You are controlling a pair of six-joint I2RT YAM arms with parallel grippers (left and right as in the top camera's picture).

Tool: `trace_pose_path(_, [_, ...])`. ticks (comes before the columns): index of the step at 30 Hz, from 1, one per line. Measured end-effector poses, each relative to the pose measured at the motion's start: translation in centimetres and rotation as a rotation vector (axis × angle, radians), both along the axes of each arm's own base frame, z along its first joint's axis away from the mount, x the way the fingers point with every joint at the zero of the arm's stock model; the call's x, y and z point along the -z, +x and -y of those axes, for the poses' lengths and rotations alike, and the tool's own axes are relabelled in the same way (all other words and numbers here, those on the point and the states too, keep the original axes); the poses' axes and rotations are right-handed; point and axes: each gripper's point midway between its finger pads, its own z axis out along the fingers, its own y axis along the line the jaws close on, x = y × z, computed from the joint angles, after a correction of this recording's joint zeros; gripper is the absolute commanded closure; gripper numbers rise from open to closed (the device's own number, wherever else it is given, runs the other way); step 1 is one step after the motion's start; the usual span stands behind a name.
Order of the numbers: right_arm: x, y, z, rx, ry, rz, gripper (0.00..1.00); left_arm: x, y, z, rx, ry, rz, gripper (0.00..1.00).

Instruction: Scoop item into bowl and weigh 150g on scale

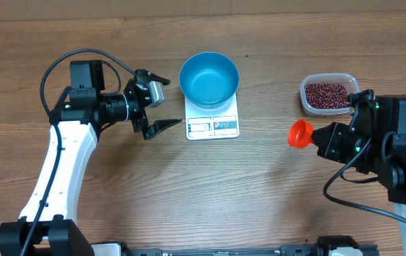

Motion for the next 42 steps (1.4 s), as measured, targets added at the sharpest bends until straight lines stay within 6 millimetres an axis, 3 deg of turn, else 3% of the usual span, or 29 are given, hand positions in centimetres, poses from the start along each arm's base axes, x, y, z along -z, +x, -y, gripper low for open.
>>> trace_pose_path(12, [0.0,0.0,0.0,0.0,0.0,0.0,0.96,-0.9,-1.4,0.8,0.02,-0.108,-0.125,0.0])
trace_pose_path(18, [0.0,0.0,0.0,0.0,-0.001,0.0,0.96,-0.7,-1.8,0.8,-0.044,-0.153,-0.305,0.0])
trace_pose_path(23, [0.0,0.0,0.0,0.0,0.0,0.0,0.96,0.9,-0.9,-0.2,-0.148,-0.076,-0.354,0.0])
trace_pose_path(32, [0.0,0.0,0.0,0.0,0.0,-0.001,0.96,4.7,1.2,-4.0,-0.381,0.173,-0.349,0.0])
trace_pose_path(36, [0.0,0.0,0.0,0.0,-0.001,0.0,0.96,5.5,1.6,-5.0,-0.432,0.231,-0.345,0.01])
trace_pose_path(42, [0.0,0.0,0.0,0.001,0.0,0.0,0.96,5.8,1.0,-5.0,-0.479,0.202,-0.441,0.0])
